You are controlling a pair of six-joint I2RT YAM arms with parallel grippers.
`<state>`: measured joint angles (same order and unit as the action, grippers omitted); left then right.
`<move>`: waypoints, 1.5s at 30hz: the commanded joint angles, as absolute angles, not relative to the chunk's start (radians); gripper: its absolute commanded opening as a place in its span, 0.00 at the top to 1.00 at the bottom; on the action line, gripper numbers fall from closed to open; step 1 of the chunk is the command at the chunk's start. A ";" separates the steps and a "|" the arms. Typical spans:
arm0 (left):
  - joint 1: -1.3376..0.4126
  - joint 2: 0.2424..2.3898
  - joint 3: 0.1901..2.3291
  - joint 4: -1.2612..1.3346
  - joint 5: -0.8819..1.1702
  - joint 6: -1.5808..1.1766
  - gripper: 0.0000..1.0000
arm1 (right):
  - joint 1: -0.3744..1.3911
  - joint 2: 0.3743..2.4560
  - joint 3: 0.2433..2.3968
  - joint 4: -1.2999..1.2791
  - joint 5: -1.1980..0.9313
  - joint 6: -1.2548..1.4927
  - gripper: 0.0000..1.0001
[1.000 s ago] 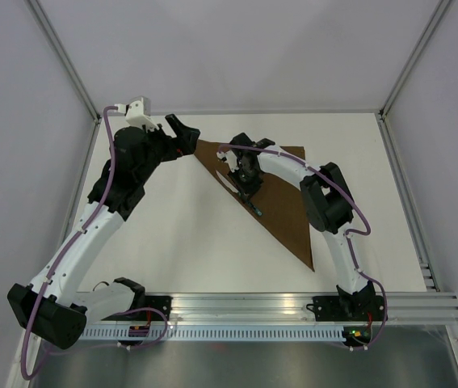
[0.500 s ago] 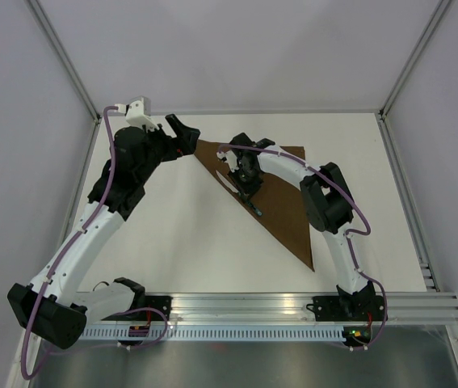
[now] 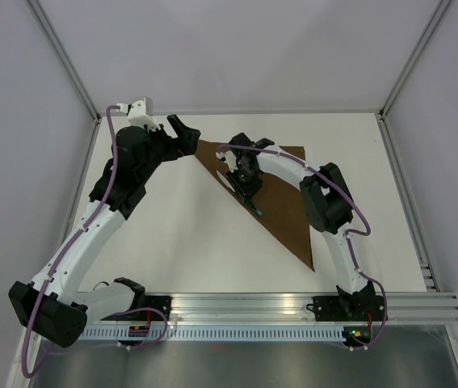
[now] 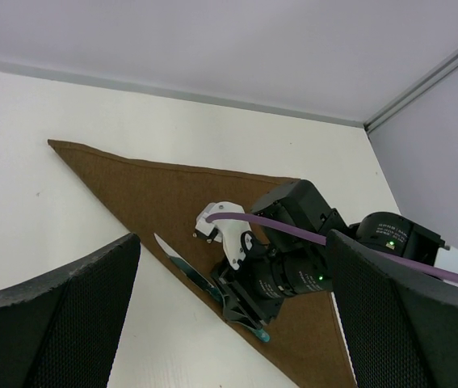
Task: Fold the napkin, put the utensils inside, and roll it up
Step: Place the knife on the napkin, then fold the napkin at the center of the board.
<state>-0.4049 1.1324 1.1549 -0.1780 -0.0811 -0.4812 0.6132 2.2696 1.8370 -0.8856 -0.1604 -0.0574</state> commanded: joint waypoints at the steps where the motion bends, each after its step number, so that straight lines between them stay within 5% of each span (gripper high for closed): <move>1: -0.399 1.132 1.180 -0.163 -0.098 -0.428 0.00 | 0.612 2.229 1.882 -0.923 -0.130 -0.041 0.57; 7: -0.399 1.109 1.183 -0.135 -0.101 -0.391 0.00 | 0.612 2.165 1.890 -0.934 -0.141 -0.049 0.44; 18: -0.434 1.072 1.005 0.121 0.092 -0.285 0.00 | 0.456 2.025 1.885 -0.919 -0.218 -0.031 0.43; 34: -1.187 1.408 0.759 0.431 -0.420 0.220 0.00 | -0.070 1.795 1.717 -0.767 -0.466 -0.003 0.43; 45: -1.439 1.730 0.758 0.744 -0.483 0.360 0.07 | -0.127 1.802 1.661 -0.730 -0.486 -0.003 0.47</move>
